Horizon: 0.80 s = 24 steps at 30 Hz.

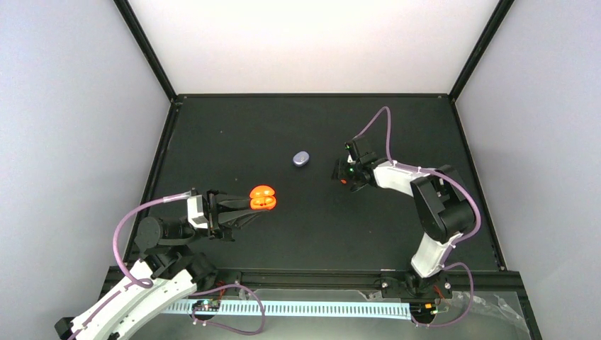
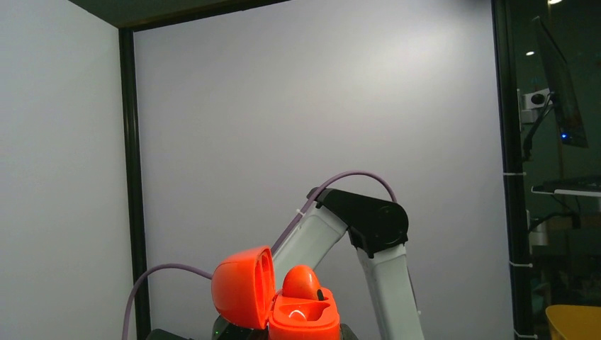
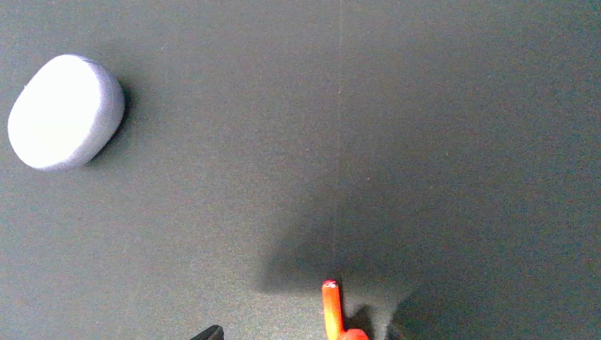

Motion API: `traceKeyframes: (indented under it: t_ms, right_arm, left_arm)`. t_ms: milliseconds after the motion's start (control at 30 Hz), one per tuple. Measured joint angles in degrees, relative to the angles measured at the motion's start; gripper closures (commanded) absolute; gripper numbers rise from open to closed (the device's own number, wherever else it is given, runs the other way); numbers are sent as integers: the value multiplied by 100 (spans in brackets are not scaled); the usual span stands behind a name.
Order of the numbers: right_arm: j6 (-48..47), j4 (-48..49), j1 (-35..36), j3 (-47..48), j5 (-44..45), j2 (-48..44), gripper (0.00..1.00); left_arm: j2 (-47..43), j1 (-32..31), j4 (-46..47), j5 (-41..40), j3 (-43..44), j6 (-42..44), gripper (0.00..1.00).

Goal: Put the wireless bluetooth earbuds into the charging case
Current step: Pick up the earbud from the center of the board.

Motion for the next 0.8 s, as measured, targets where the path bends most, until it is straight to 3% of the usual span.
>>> traceKeyframes:
  t_ms: [800]
  right_arm:
    - [372, 98, 586, 380, -802, 240, 41]
  left_arm:
    - [0, 0, -20, 0, -2, 79, 98]
